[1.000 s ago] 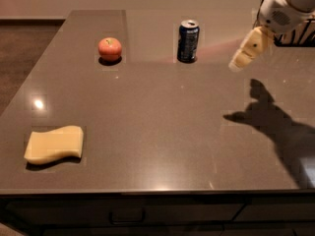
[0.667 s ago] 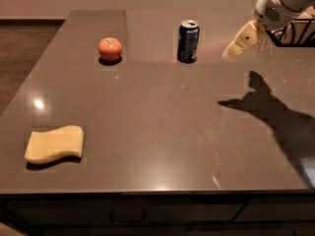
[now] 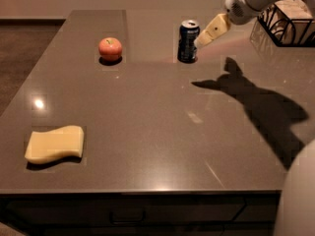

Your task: Move pepsi can near sponge

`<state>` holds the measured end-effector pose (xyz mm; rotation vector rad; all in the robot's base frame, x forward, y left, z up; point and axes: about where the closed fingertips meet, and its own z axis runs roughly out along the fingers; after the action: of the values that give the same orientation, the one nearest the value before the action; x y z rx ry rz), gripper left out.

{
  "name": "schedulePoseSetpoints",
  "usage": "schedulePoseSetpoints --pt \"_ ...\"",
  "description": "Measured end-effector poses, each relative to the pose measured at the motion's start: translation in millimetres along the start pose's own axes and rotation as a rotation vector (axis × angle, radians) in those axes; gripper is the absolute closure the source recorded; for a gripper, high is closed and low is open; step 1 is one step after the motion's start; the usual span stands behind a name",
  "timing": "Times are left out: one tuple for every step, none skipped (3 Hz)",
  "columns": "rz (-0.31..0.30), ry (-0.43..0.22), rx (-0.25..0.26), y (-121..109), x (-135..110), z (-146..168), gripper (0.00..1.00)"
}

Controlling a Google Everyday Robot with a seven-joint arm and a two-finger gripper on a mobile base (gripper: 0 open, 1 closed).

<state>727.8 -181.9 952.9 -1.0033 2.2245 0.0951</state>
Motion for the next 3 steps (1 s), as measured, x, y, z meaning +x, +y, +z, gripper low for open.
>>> schedulePoseSetpoints --pt "0.043 -0.036 -0.015 -0.8 -24.4 38.0 0.00" --pt "0.066 -0.054 -0.028 -1.4 -34.7 58.4 0.00" --pt "0.076 -0.062 -0.051 1.4 -41.8 76.0 0.00"
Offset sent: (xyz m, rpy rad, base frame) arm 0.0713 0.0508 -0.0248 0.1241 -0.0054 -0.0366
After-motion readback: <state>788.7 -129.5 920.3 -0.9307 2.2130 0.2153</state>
